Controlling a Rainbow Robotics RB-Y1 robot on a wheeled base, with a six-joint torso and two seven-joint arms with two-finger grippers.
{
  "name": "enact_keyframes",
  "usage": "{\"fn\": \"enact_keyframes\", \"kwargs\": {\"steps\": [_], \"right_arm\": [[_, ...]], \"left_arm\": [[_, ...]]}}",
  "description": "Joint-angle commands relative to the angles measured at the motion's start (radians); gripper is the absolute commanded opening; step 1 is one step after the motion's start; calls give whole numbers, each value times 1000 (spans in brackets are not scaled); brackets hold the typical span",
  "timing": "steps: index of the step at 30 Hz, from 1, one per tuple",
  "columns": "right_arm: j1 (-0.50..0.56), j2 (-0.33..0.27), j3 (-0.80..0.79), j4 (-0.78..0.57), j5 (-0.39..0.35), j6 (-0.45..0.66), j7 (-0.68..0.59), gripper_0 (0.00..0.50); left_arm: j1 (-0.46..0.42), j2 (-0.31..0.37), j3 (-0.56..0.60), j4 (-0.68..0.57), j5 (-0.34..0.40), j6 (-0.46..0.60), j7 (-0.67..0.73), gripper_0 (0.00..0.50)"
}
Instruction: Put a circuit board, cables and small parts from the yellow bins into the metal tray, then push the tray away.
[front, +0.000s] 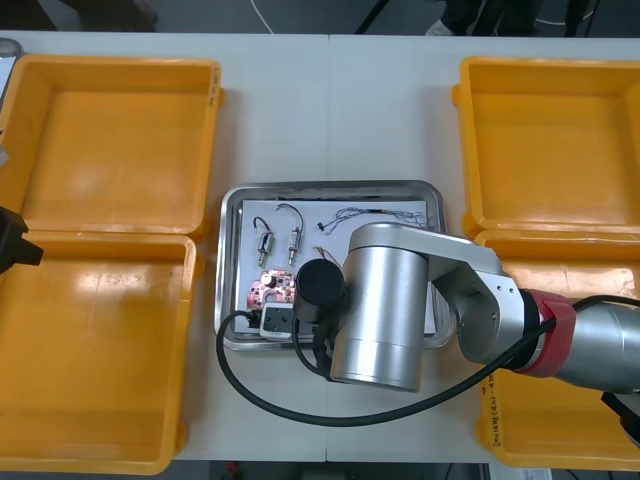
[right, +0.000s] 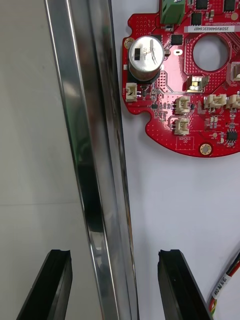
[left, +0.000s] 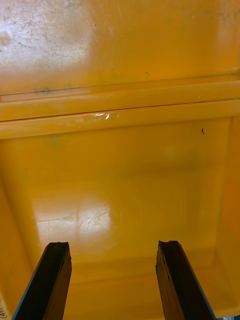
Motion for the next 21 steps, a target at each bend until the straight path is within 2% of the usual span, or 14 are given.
{"fn": "enact_keyframes", "kwargs": {"steps": [1,7,13,21], "right_arm": [[-31,24,36,-10,18,-10,27,500],[-31,25,56,9,18,-16,26,500],[-31,30,77,47,27,-68,27,500],[-29,34,104,58,75,-71,27,500]], "left_arm": [[14,47,34,-28,9,6,-39,500],[14,47,34,-28,9,6,-39,500],[14,47,34,-28,9,6,-39,500],[14,47,34,-28,9,6,-39,500]]}}
